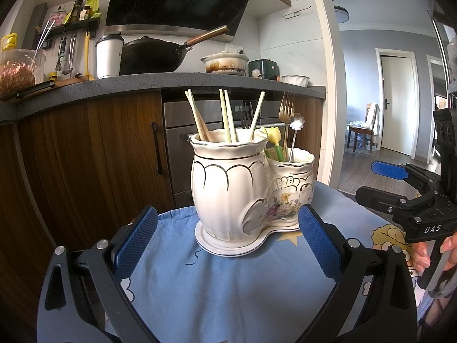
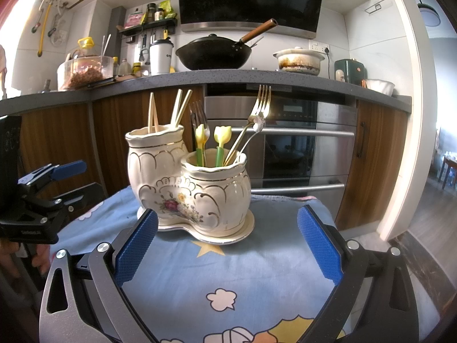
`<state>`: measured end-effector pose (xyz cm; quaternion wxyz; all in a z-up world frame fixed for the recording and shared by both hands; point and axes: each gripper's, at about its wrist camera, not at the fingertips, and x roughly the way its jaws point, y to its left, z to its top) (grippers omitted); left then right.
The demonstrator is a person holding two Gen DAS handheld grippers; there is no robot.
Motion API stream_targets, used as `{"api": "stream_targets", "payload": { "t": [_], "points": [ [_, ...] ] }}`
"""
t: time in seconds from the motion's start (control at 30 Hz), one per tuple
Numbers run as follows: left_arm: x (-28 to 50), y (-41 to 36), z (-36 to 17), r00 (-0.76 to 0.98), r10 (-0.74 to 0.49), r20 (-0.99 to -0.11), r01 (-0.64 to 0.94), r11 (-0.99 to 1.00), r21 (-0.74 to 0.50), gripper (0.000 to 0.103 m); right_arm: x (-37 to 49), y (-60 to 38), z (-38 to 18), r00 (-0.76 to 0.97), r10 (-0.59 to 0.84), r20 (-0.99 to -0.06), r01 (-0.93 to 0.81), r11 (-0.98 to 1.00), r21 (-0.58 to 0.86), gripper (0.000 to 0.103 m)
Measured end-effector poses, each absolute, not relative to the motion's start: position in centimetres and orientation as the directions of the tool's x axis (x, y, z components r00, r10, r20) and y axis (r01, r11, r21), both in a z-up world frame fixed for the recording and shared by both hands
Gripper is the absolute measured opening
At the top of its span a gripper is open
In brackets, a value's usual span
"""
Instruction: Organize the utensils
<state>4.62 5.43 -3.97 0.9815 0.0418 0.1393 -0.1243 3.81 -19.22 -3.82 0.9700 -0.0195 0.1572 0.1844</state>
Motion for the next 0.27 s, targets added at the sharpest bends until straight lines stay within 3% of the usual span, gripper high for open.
{"api": "stream_targets", "payload": {
  "t": [0.27],
  "points": [
    [4.66,5.46,-3.99,0.93,-0.232,-0.286,0.255,0.966,0.046,0.097,3.81,-19.2,-3.82,0.883,0.351,-0.312,-0.364,0.931,0.02,0.097]
  ]
}}
